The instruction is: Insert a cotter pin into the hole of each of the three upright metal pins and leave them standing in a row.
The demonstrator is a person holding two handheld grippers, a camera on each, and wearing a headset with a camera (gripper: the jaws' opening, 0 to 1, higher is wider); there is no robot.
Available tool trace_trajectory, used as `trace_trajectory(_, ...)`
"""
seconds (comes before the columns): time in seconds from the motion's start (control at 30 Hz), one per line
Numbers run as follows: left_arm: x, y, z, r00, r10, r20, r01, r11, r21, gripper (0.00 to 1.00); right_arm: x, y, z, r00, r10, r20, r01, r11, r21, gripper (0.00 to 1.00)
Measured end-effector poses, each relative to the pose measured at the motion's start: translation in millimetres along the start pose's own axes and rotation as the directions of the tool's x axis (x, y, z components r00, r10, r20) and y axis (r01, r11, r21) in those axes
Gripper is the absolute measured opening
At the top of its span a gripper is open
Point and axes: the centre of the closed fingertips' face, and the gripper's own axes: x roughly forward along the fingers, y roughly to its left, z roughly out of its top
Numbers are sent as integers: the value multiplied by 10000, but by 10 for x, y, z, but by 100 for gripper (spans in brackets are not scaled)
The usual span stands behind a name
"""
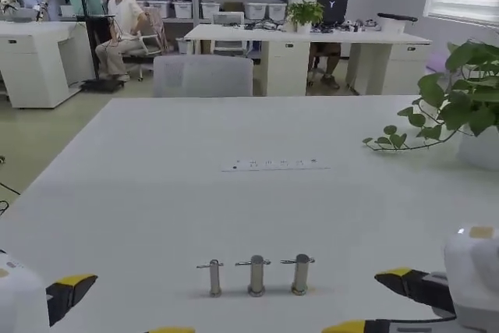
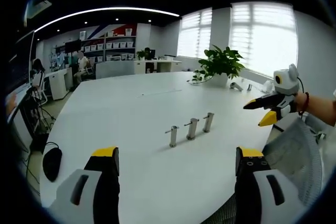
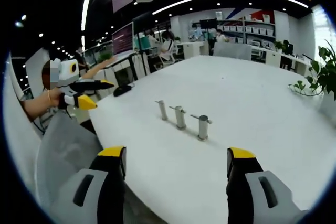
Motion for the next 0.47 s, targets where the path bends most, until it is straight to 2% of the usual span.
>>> trace_trajectory(0.2,28,-4,13,9999,-68,122,70,9999,-110,97,-10,-15,-10,9997,-236,61,236,9997,1,86)
trace_trajectory(0.27,41,-2,23,9999,-49,158,50,10000,-79,99,-6,5,19,9995,-167,257,168,9999,-36,86)
trace_trajectory(0.33,50,-16,26,9998,-85,200,88,9999,-142,99,12,50,6,9999,39,163,-36,9999,-154,88)
trace_trajectory(0.47,64,-38,4,9998,-163,114,164,9999,-17,99,19,46,-11,10000,13,85,-10,9996,-284,88)
